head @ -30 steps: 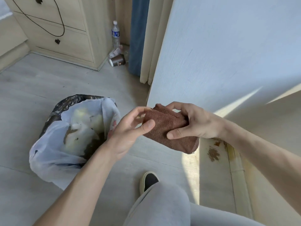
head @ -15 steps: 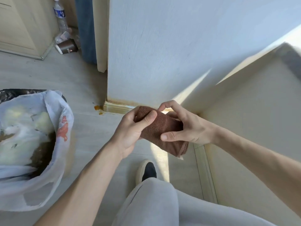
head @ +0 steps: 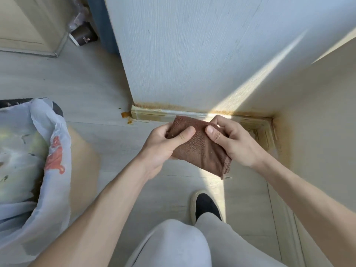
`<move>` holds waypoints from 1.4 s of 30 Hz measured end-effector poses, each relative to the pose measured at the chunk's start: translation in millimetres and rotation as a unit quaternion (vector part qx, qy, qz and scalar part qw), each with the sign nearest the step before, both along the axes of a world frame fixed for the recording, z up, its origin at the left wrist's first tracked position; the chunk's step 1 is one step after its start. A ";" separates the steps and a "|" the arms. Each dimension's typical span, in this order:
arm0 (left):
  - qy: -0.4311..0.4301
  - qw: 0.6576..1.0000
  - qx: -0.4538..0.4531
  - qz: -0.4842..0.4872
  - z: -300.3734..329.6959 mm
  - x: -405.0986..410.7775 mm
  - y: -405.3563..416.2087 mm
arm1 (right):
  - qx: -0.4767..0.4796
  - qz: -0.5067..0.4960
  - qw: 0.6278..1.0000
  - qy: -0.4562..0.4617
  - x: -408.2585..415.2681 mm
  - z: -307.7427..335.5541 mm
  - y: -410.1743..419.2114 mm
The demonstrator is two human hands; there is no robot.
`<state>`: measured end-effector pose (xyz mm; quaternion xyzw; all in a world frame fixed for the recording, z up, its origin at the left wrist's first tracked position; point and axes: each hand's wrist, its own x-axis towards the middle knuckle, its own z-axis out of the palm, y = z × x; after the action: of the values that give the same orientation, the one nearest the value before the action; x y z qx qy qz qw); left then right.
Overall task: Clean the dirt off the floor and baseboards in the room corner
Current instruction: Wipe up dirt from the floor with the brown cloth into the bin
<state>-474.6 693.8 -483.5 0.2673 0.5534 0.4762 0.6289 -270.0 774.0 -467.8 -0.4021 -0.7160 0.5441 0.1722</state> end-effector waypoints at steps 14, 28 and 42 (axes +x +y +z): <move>0.108 0.987 -0.020 0.114 -64.3 55.1 66.9 | -0.539 -0.271 0.712 0.360 26.6 -120.9 -57.5; 0.046 0.990 -0.127 -0.040 -122.0 135.6 64.7 | -0.444 -0.542 0.637 0.320 52.0 -136.7 -13.9; 0.123 0.954 -0.228 -0.153 -181.5 144.9 28.5 | 0.018 -0.393 0.855 -0.339 173.4 -173.7 11.8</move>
<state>-329.7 722.3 -665.0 0.2548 0.6728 0.1994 0.6653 -96.6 785.8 -641.5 -0.8060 -0.5223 0.2485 0.1254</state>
